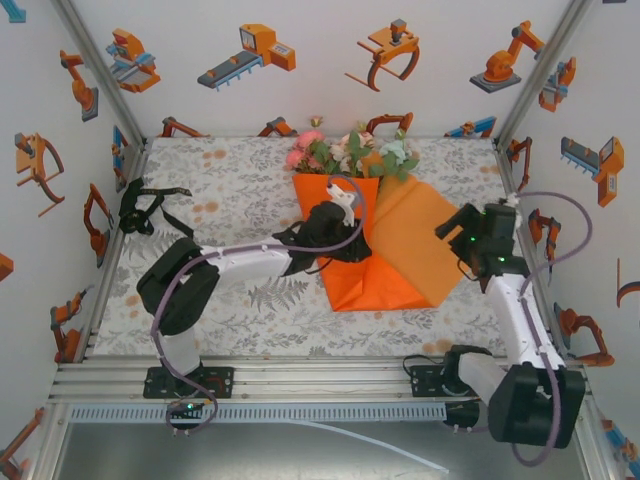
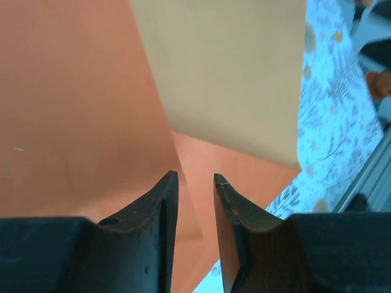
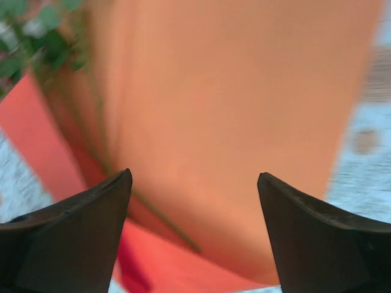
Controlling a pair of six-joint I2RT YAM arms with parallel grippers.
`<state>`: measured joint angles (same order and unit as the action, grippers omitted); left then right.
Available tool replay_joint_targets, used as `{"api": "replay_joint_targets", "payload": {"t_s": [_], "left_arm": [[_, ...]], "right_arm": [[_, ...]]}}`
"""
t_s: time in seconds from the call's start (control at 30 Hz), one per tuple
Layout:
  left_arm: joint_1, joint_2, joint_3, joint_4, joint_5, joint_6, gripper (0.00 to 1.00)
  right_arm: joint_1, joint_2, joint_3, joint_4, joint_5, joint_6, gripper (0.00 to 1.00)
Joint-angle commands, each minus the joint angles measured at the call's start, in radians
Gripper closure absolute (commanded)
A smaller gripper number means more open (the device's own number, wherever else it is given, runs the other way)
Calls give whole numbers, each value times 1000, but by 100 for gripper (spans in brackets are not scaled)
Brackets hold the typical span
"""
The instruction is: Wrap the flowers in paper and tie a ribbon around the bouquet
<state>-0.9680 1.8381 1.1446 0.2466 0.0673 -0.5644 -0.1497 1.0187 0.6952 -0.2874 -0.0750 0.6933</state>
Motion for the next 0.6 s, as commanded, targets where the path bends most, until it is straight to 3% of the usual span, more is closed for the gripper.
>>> {"api": "replay_joint_targets", "payload": {"t_s": [0.0, 0.17, 0.57], "left_arm": [[-22, 54, 33, -5, -49, 58, 65], [-46, 125, 51, 13, -79, 84, 62], [-48, 218, 15, 147, -18, 8, 61]], "right_arm": [[-169, 20, -19, -89, -27, -20, 16], [-317, 139, -20, -52, -43, -17, 13], [-335, 435, -32, 209, -274, -43, 13]]}}
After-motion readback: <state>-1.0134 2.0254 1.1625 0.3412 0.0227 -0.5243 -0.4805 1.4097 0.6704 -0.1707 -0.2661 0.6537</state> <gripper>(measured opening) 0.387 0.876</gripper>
